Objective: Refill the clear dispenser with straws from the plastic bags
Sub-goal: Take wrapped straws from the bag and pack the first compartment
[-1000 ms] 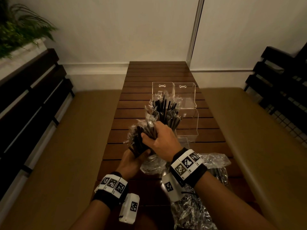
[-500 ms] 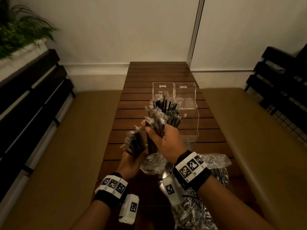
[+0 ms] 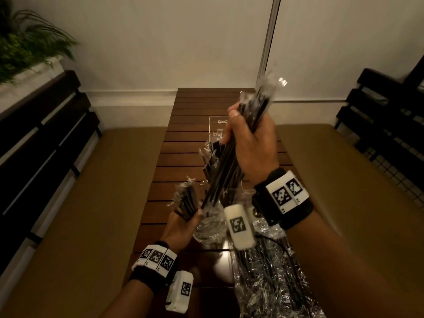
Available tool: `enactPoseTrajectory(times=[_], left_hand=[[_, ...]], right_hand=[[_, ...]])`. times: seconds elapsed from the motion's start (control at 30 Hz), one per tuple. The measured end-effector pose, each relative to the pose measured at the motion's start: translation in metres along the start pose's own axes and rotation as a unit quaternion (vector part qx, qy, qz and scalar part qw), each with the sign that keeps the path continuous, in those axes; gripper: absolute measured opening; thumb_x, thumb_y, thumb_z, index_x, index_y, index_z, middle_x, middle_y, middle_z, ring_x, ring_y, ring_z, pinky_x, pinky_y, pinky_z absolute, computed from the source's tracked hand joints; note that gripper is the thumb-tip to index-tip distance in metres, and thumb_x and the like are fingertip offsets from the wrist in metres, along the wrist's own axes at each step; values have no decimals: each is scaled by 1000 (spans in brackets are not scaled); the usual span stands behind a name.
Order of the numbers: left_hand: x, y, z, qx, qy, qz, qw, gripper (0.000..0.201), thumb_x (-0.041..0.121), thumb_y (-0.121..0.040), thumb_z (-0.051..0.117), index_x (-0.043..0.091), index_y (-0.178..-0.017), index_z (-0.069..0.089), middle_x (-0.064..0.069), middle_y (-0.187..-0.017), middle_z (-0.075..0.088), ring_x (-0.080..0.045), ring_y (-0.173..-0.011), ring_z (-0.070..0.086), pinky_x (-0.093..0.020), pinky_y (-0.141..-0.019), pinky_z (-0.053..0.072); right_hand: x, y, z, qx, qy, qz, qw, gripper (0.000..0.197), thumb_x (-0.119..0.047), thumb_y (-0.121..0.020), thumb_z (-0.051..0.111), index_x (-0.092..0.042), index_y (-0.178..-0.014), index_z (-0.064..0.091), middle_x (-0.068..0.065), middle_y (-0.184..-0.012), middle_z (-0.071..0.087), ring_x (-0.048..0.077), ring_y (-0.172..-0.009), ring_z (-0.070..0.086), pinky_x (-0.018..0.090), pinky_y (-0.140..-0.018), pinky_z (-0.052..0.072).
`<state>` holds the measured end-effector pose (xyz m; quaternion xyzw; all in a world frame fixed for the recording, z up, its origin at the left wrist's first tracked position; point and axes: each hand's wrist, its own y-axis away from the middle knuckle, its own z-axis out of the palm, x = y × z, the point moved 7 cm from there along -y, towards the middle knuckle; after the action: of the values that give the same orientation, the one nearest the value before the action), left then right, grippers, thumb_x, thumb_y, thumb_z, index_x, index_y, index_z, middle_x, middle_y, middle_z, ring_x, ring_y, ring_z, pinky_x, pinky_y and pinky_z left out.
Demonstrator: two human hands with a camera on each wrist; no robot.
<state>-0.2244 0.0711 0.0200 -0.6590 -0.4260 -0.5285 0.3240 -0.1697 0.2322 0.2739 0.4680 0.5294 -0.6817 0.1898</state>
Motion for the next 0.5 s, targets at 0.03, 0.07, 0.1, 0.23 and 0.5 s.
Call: enactPoseTrajectory(times=[0.03, 0.07, 0.1, 0.23, 0.5], left_hand=[[-1, 0, 0, 4, -9, -5, 1000, 6, 35, -90, 66, 35, -87, 71, 1, -90, 75, -12, -87, 70, -41, -79, 58], [-1, 1, 0, 5, -8, -9, 1000, 6, 35, -90, 66, 35, -86, 71, 1, -91, 74, -10, -87, 70, -39, -78, 56], [-1, 1, 1, 6, -4, -10, 1000, 10, 32, -90, 66, 39, -86, 70, 2, -94, 73, -9, -90, 69, -36, -80, 55], [7, 5, 2, 1, -1, -2, 1000, 33, 24, -93, 63, 56, -84, 66, 3, -99, 72, -7, -94, 67, -31, -84, 53], [5, 7, 4, 0, 1, -25, 1000, 25, 25, -93, 62, 47, -86, 70, 1, -98, 74, -15, -95, 68, -41, -87, 55]], right_hand=[[-7, -7, -4, 8, -3, -14, 1000, 9, -8, -100, 48, -9, -93, 54, 0, -67, 56, 15, -55, 56, 28, -53, 52], [-13, -15, -10, 21, -7, -25, 999, 10, -8, -100, 49, -12, -91, 54, -3, -65, 56, 14, -54, 56, 31, -52, 52], [-19, -22, -16, 38, -10, -36, 999, 12, -8, -99, 50, -13, -89, 55, -6, -63, 56, 14, -53, 55, 32, -52, 52], [-35, -51, -42, 118, -71, -71, 988, 7, -8, -95, 54, -10, -89, 57, -5, -61, 58, 17, -53, 55, 35, -54, 50], [-49, -75, -61, 174, -80, -162, 968, 4, -5, -95, 51, -6, -92, 53, 2, -67, 57, 20, -52, 55, 33, -53, 49]])
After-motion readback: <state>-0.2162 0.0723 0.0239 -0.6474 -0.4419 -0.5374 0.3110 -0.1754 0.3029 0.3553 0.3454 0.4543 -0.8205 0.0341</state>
